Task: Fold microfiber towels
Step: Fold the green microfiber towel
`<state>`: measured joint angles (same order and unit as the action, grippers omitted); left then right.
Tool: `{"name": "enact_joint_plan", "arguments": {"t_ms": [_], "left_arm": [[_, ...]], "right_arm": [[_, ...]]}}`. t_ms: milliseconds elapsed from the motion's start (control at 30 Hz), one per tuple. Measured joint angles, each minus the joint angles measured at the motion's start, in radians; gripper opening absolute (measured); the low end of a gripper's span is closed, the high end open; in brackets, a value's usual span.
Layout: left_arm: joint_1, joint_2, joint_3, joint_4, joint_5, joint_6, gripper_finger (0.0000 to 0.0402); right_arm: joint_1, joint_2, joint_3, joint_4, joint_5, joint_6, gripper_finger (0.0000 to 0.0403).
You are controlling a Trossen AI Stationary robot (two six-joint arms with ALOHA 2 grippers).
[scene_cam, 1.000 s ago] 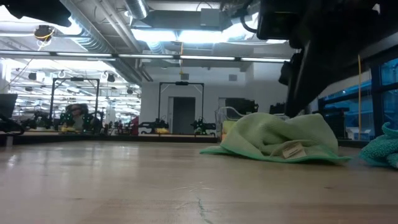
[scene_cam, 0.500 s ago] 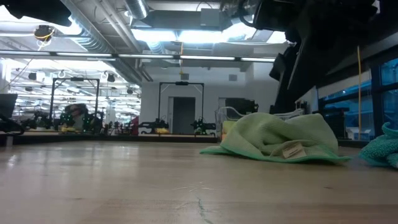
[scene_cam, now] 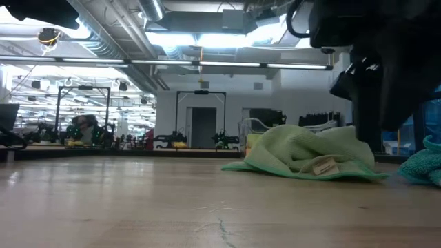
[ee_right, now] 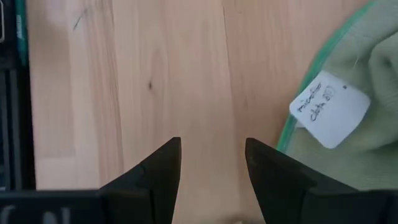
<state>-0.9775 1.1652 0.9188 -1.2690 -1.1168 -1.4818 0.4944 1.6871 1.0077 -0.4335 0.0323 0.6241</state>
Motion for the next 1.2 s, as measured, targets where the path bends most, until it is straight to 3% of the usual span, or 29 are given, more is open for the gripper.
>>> {"name": "enact_joint_plan", "arguments": {"t_ms": [267, 933, 1067, 1200], "left_arm": [[0.0, 0.0, 0.0, 0.004, 0.0, 0.0, 0.0172], [0.0, 0.0, 0.0, 0.026, 0.0, -0.001, 0.0172], [0.0, 0.0, 0.0, 0.028, -0.001, 0.0, 0.0172], [0.0, 0.001, 0.0, 0.029, -0.002, 0.0, 0.0172]], "right_arm": [[0.004, 0.006, 0.0, -0.036, 0.153, 0.001, 0.0182], [0.006, 0.161, 0.006, -0.096, 0.196, 0.001, 0.0181], [0.007, 0.164, 0.006, -0.114, 0.222, 0.003, 0.0159], [0.006, 0.165, 0.005, -0.127, 0.242, -0.001, 0.0113]]}}
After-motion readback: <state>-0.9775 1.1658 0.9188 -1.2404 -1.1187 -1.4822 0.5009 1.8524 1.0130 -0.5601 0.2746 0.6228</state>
